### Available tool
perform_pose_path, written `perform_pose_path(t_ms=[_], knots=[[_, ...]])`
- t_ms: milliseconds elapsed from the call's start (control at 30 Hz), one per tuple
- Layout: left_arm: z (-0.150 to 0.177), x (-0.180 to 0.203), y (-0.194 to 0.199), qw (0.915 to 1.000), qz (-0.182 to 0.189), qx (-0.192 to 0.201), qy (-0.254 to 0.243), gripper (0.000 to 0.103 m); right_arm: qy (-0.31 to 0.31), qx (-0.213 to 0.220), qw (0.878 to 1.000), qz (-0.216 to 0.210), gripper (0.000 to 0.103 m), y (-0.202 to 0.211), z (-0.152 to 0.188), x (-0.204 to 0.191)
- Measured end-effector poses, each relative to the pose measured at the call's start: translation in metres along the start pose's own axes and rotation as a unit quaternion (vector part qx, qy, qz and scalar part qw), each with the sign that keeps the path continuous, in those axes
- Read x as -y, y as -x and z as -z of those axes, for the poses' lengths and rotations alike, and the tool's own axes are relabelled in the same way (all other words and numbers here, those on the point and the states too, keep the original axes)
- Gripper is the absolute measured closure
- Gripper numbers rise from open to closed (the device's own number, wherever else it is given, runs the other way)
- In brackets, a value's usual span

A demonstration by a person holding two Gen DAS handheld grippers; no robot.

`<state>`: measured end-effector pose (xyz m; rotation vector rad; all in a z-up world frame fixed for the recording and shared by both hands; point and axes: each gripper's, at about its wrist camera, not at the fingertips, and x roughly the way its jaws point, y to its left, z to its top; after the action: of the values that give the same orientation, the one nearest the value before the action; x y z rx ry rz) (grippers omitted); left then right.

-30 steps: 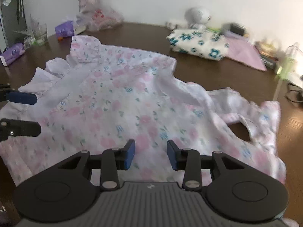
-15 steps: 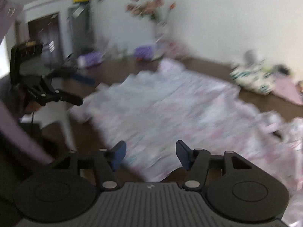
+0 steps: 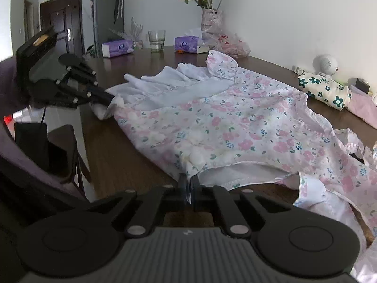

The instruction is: Fold clothes

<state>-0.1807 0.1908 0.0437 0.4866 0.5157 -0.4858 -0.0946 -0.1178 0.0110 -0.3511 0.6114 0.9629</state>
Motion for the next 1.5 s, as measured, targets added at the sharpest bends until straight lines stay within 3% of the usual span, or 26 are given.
perform_pose_path(t_ms=[133,200,267,333,400,467,533,633,700,767,933,1100,1133,1200,1233,1267,1333,1400,1467,1500], knots=[[0.003,-0.014,0.014,0.9998,-0.006,0.006,-0.02,0.103,0.0,-0.009,1.0,0.011,0.102,0.006,0.001,-0.001],[0.005,-0.023,0.018,0.9992,-0.029,0.0,-0.029,0.103,-0.005,-0.009,1.0,0.014,0.101,0.004,0.0,-0.002],[0.005,-0.033,0.021,0.9987,-0.045,-0.015,-0.019,0.101,-0.009,-0.009,1.0,0.015,0.097,0.003,-0.001,-0.003],[0.0,-0.039,0.029,0.9991,-0.038,-0.016,0.01,0.097,-0.011,-0.008,1.0,0.015,0.097,0.002,-0.002,-0.003],[-0.007,-0.028,0.039,0.9994,0.004,0.022,0.029,0.087,-0.014,-0.008,1.0,0.014,0.097,0.002,-0.002,-0.003],[-0.013,-0.012,0.045,0.9966,0.048,0.061,0.03,0.058,-0.015,-0.008,1.0,0.011,0.097,0.001,-0.002,-0.001],[-0.017,0.006,0.032,0.997,0.059,0.048,0.01,0.051,-0.018,-0.008,1.0,0.009,0.097,0.001,-0.002,0.0],[-0.018,0.02,0.011,0.9972,0.07,0.022,0.01,0.053,-0.023,-0.006,1.0,0.009,0.097,0.001,-0.001,0.001],[-0.015,0.017,0.003,0.9983,0.054,0.011,0.018,0.068,-0.027,-0.004,1.0,0.009,0.097,0.001,0.0,0.001],[-0.012,0.013,0.002,0.9997,0.021,-0.005,0.013,0.101,-0.03,-0.002,1.0,0.009,0.097,0.002,0.001,0.001],[-0.005,-0.001,0.017,0.9985,0.002,-0.031,-0.045,0.101,-0.038,0.002,0.999,0.006,0.098,0.003,0.003,0.003],[-0.002,-0.017,0.034,0.9998,0.001,-0.018,0.007,0.1,-0.036,-0.003,0.999,0.007,0.095,0.003,0.001,0.001],[-0.001,-0.02,0.038,0.9997,0.001,-0.015,0.017,0.096,-0.033,-0.005,0.999,0.006,0.09,0.002,0.0,0.0],[0.0,-0.026,0.045,0.9992,0.001,-0.01,0.038,0.069,-0.031,-0.004,1.0,0.003,0.08,0.001,-0.001,-0.001],[0.0,-0.025,0.048,0.9991,0.005,-0.001,0.042,0.044,-0.03,-0.004,1.0,0.001,0.078,0.0,-0.001,-0.001],[-0.002,-0.02,0.048,0.9991,0.014,0.012,0.039,0.036,-0.029,-0.003,1.0,0.001,0.078,0.0,-0.002,-0.001],[-0.001,-0.021,0.045,0.9986,0.024,0.01,0.045,0.037,-0.029,-0.003,1.0,0.003,0.079,-0.001,-0.002,-0.001],[0.0,-0.022,0.043,0.9981,0.034,0.009,0.051,0.047,-0.03,0.0,1.0,0.009,0.086,-0.001,-0.001,-0.001],[0.0,-0.022,0.04,0.9974,0.044,0.007,0.057,0.075,-0.031,0.003,0.999,0.015,0.099,-0.001,0.0,-0.002],[0.001,-0.023,0.038,0.997,0.049,0.007,0.06,0.086,-0.029,0.003,0.999,0.017,0.1,0.0,0.001,-0.003]])
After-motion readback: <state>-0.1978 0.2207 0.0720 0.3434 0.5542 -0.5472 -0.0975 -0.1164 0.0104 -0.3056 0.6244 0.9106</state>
